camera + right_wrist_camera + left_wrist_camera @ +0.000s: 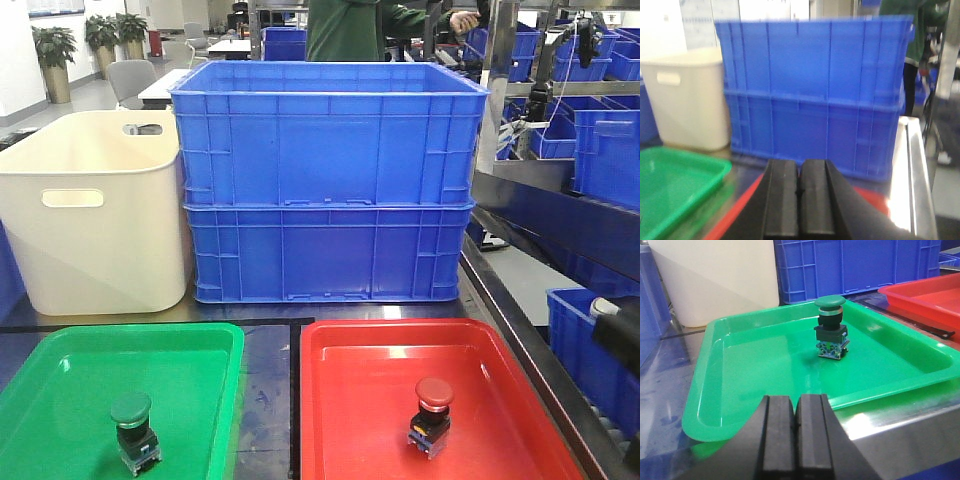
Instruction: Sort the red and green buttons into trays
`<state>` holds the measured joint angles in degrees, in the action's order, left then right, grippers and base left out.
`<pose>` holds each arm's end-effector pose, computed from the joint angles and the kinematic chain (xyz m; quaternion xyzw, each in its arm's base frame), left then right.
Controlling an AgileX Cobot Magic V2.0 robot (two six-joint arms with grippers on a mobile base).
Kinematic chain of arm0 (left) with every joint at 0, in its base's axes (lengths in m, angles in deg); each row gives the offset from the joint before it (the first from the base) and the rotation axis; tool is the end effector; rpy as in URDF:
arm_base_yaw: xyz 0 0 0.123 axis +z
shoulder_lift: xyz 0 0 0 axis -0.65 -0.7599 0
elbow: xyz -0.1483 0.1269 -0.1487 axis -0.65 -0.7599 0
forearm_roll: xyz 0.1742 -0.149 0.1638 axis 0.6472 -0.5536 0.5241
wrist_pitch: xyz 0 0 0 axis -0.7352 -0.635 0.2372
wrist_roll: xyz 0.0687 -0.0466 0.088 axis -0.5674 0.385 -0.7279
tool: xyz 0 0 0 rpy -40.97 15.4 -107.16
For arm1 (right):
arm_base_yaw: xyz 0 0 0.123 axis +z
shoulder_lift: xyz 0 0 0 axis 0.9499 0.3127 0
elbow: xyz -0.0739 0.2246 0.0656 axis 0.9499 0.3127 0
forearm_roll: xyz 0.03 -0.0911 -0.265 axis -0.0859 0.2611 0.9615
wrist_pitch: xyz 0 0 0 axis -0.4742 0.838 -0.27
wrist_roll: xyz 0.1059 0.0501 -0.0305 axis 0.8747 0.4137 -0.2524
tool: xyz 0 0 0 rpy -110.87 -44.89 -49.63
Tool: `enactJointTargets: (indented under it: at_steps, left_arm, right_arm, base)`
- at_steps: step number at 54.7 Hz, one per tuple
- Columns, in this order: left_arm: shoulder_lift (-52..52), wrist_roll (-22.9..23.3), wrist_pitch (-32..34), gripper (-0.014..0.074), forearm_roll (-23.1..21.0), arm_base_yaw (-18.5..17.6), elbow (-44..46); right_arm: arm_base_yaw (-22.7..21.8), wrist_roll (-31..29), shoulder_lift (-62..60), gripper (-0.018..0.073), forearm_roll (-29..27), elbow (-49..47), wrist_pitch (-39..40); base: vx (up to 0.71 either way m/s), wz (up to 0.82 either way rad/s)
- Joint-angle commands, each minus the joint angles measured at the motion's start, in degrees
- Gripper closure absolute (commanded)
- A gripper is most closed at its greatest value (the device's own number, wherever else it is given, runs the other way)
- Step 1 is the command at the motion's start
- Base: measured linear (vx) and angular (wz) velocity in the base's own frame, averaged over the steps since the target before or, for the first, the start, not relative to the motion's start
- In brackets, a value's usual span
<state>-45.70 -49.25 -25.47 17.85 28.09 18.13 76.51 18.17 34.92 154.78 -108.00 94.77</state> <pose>0.1531 -0.0331 0.1862 0.1039 0.7332 -0.0482 0.6703 0.2375 0.0538 0.3335 -0.1164 0.6772 0.1428 0.7124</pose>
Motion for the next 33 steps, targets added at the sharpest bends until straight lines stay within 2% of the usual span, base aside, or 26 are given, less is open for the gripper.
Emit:
enactJointTargets:
  at_steps: [1,5,9,13,18,28,33]
  left_arm:
    - [0.19,0.49,4.55,0.0602,-0.07,-0.24,1.52]
    - [0.19,0.49,4.55,0.0602,-0.07,-0.24,1.52]
    - [0.19,0.49,4.55,0.0602,-0.07,-0.24,1.52]
    - [0.19,0.49,4.55,0.0602,-0.07,-0.24,1.52]
    - [0.19,0.49,4.55,0.0602,-0.07,-0.24,1.52]
    - [0.19,0.49,4.55,0.0602,-0.07,-0.24,1.52]
    - [0.19,0.49,4.55,0.0602,-0.07,-0.24,1.52]
  right_arm:
    - [-0.17,-19.77,-0.14,0.0567,-20.43,-1.75,-0.89]
    - [-0.17,-29.68,-0.14,0.0567,-30.55,-1.75,-2.88]
    - [-0.17,-34.84,-0.14,0.0567,-34.5,-1.75,-6.12]
    - [-0.17,-37.47,-0.14,0.0567,-34.99,-1.75,-10.36]
    - [-0.17,-37.9,-0.14,0.0567,-34.26,-1.75,-13.18]
    - [-0.17,-38.08,-0.14,0.0567,-30.82,-1.75,-13.11]
    - [-0.17,-38.98,0.24,0.0567,-32.43,-1.71,-12.65]
  base:
    - [0.0,0.0]
    - [0.0,0.0]
    - [0.0,0.0]
    - [0.0,0.0]
    - [0.0,0.0]
    - [0.0,0.0]
    - [0.0,0.0]
